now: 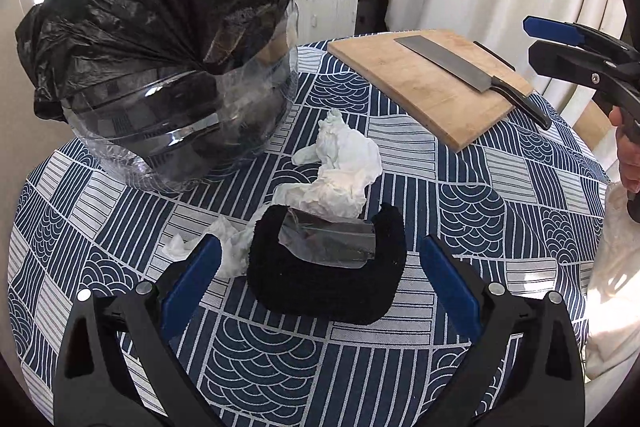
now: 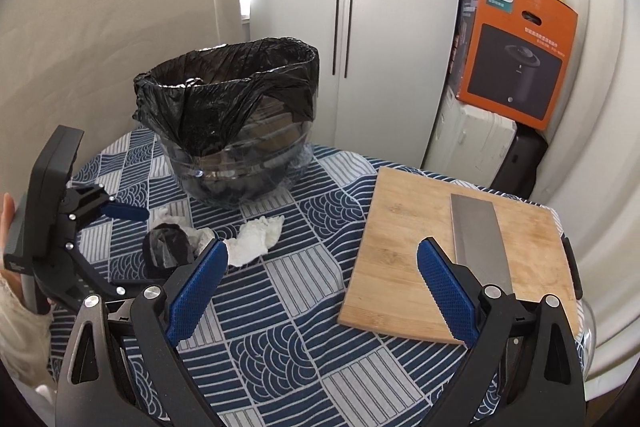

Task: Collect trash
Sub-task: 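Grasp the black cloth with left tool while right tool grasps the white tissues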

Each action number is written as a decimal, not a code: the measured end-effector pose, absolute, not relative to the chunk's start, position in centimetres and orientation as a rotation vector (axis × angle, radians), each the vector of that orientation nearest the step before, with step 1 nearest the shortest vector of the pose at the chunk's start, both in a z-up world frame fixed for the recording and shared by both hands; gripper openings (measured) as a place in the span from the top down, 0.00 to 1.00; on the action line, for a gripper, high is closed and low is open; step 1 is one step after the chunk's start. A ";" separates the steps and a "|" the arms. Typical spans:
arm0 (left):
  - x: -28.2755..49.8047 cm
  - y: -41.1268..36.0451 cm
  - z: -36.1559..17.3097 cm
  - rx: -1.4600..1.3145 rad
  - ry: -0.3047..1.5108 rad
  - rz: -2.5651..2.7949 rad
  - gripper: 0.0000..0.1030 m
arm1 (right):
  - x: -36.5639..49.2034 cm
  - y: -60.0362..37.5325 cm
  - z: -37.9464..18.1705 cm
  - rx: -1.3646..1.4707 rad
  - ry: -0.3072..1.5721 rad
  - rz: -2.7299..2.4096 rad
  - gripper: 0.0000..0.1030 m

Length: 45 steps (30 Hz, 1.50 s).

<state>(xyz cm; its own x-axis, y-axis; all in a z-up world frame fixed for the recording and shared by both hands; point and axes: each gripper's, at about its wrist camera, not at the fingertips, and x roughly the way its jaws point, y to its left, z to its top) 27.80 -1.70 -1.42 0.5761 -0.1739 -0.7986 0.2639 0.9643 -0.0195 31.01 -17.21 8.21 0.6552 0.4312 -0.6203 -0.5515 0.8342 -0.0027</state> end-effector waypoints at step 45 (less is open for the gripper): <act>23.0 9.7 -2.3 0.098 0.953 -0.178 0.32 | 34.1 -7.0 -1.8 0.003 0.841 0.581 0.11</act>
<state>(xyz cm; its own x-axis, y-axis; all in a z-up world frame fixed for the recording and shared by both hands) 22.97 9.66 -2.34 0.5658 -0.1075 -0.8175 0.1939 0.9810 0.0052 34.09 -6.98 -1.81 0.5214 0.4863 -0.7012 -0.4842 0.8452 0.2261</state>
